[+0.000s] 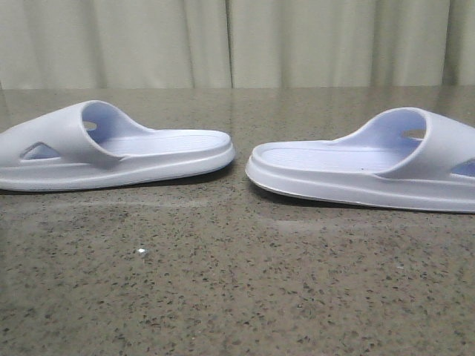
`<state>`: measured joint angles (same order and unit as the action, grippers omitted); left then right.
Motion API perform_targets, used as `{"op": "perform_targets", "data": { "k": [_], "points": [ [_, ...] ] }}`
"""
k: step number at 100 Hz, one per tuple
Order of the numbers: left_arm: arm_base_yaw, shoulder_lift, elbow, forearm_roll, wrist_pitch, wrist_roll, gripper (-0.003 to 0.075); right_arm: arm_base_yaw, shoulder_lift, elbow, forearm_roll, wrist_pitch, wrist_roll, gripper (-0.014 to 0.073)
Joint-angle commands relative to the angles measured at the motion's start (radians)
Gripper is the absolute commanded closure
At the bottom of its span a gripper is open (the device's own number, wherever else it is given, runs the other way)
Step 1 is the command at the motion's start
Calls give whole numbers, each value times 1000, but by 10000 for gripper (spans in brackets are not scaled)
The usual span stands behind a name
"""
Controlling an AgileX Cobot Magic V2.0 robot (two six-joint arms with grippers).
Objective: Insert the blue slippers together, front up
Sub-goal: 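Lower the left gripper and pinch the heel rim of the nearer slipper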
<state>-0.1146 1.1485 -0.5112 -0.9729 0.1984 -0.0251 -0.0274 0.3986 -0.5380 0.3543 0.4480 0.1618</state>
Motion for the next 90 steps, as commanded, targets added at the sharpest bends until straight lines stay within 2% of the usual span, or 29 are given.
{"op": "perform_targets", "data": {
  "k": [1,25,60,74,90],
  "points": [
    [0,16,-38,-15,-11,-1,263,-6,16,-37,8,-82,-5,209],
    [-11,74,-105,-15,37,31,264,-6,16,-37,8,-82,-5,209],
    [-110,152,-114,-15,41,31,275,-6,16,-37,8,-82,-5,209],
    [-110,165,-114,-22,43,31,356,-6,16,-37,8,-78,-5,209],
    [-110,165,-114,-26,43,31,518,-6,16,-37,8,-74,-5,209]
  ]
}}
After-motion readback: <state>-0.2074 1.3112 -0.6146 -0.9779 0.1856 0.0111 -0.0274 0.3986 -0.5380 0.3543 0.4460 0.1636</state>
